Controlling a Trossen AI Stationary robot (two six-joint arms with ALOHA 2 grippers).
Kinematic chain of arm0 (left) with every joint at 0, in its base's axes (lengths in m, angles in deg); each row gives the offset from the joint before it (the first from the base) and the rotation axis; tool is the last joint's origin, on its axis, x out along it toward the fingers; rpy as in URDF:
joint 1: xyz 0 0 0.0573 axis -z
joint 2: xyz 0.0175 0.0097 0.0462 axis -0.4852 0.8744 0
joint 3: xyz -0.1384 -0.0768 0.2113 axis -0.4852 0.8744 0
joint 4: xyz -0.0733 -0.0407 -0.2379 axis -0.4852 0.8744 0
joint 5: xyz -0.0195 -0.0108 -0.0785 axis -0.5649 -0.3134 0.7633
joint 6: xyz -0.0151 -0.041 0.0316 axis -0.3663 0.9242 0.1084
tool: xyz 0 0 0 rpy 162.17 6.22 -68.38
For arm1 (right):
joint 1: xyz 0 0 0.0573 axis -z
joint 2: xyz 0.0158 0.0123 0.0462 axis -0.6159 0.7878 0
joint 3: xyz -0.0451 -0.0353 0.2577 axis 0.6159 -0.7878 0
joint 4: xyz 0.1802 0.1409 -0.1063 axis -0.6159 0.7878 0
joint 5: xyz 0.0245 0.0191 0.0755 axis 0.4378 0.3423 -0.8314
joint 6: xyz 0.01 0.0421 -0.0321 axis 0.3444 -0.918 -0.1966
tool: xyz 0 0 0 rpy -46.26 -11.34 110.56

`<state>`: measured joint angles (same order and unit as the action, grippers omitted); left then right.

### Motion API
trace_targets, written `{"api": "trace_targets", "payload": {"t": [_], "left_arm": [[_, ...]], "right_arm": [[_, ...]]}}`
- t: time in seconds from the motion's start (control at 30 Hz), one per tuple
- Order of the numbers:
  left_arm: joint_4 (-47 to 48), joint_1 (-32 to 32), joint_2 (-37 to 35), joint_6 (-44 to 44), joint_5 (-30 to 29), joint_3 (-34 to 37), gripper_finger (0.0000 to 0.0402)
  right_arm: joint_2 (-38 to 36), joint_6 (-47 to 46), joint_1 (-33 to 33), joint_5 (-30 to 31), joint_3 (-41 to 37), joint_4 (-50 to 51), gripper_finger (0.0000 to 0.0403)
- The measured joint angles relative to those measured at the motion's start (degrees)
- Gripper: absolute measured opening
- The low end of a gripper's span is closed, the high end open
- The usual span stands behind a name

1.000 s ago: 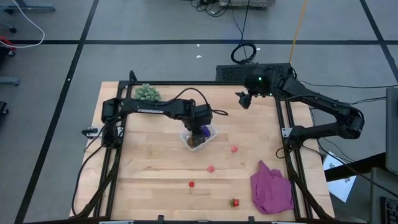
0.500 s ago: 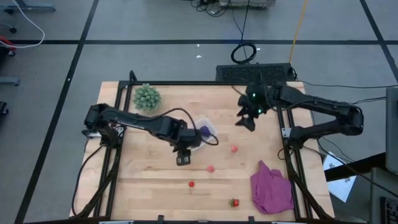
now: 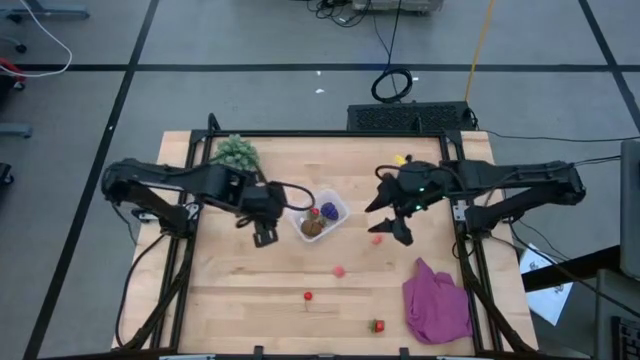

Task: Pick and placing Produce into tupperware
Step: Put the top peach into the transparent bin

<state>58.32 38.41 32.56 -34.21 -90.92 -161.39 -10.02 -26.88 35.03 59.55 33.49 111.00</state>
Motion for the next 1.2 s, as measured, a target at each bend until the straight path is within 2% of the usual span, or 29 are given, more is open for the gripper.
{"api": "trace_targets", "payload": {"t": [0.13, 0.23, 0.37, 0.47, 0.53, 0.7, 0.83, 1.03, 1.2], "left_arm": [[1.63, 1.29, -3.24, 1.85, -1.61, 0.00, 0.0207], [2.66, 2.32, -4.36, 3.71, -3.45, -0.02, 0.0207], [5.43, 3.98, -4.91, 6.21, -5.30, 0.04, 0.0207], [6.01, 4.60, -4.94, 6.80, -6.01, 0.04, 0.0207], [5.83, 4.66, -4.90, 6.92, -6.21, 0.04, 0.0207], [5.65, 4.71, -4.90, 7.00, -6.33, 0.04, 0.0207], [5.61, 4.68, -4.90, 7.11, -6.56, 0.04, 0.0207], [5.61, 4.69, -4.90, 6.89, -6.55, 0.04, 0.0207], [5.91, 4.68, -4.90, 6.21, -6.55, 0.04, 0.0207]], "right_arm": [[0.00, 0.43, -1.71, 10.53, 11.78, 11.70, 0.0263], [0.17, 0.80, -4.03, 16.31, 17.20, 16.05, 0.0263], [2.19, -4.35, -7.75, 18.37, 16.56, 25.16, 0.0263], [6.16, -9.46, -9.81, 20.10, 13.16, 33.82, 0.0263], [8.99, -10.77, -10.55, 20.18, 10.37, 36.11, 0.0263], [16.52, -8.79, -11.46, 17.11, 4.44, 34.87, 0.0263], [20.07, -5.18, -10.98, 17.09, 2.14, 29.94, 0.0263], [21.44, 0.93, -9.07, 17.04, -1.75, 18.37, 0.0263], [21.44, 1.37, -5.98, 16.73, -5.43, 12.58, 0.0263]]}}
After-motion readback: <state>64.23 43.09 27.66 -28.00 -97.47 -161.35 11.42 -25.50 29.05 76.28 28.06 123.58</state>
